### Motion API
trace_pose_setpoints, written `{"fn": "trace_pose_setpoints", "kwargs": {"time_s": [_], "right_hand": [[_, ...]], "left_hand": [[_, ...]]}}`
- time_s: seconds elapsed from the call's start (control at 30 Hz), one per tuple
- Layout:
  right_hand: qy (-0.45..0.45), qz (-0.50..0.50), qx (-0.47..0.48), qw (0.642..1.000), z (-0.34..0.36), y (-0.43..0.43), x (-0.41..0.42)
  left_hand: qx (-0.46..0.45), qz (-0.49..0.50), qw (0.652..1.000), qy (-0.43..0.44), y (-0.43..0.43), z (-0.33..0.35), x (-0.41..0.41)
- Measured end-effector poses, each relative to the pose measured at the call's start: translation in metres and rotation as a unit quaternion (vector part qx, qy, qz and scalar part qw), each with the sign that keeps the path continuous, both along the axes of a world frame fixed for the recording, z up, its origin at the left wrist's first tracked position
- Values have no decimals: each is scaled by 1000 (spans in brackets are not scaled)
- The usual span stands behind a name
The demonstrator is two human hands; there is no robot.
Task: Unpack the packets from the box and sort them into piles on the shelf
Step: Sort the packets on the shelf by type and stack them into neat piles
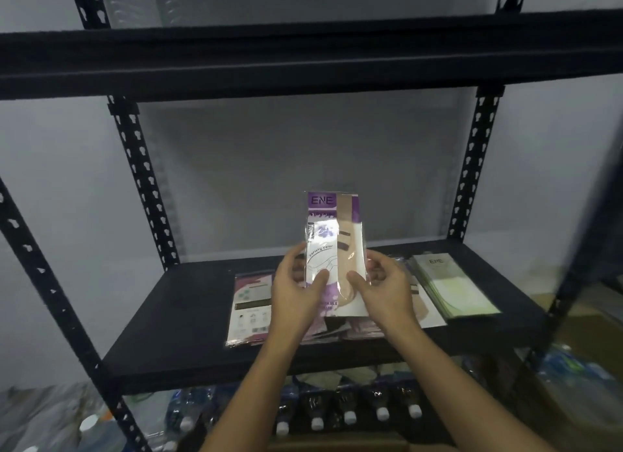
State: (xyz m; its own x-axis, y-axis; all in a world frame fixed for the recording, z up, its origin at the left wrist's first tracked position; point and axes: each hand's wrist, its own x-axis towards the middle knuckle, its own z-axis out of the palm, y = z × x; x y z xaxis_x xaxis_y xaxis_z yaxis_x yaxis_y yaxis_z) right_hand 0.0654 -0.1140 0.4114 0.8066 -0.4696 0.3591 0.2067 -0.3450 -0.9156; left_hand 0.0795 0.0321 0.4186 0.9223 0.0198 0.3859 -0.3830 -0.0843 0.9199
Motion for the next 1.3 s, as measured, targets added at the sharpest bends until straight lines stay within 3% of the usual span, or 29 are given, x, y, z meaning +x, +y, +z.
{"fn": "trace_pose_setpoints", "kwargs": {"time_s": [0.2, 0.5, 0.77, 0.93, 1.13, 1.3], "right_hand": [[12, -52, -3, 999, -9, -56, -13], [57, -99, -11, 993, -36, -110, 0], [155, -131, -90, 975, -59, -150, 42], [240, -141, -199, 940, -81, -157, 53], [230, -153, -261, 925, -95, -155, 48], [227, -154, -264, 925, -90, -152, 50]], "left_hand": [[27, -41, 999, 16, -55, -13, 0], [149, -39, 986, 60, -112, -44, 31], [367, 26, 928, 59, -156, -61, 76], [472, 38, 880, 10, -165, -82, 81], [541, 60, 837, -56, -162, -93, 81], [545, 43, 837, -30, -158, -88, 83]]}}
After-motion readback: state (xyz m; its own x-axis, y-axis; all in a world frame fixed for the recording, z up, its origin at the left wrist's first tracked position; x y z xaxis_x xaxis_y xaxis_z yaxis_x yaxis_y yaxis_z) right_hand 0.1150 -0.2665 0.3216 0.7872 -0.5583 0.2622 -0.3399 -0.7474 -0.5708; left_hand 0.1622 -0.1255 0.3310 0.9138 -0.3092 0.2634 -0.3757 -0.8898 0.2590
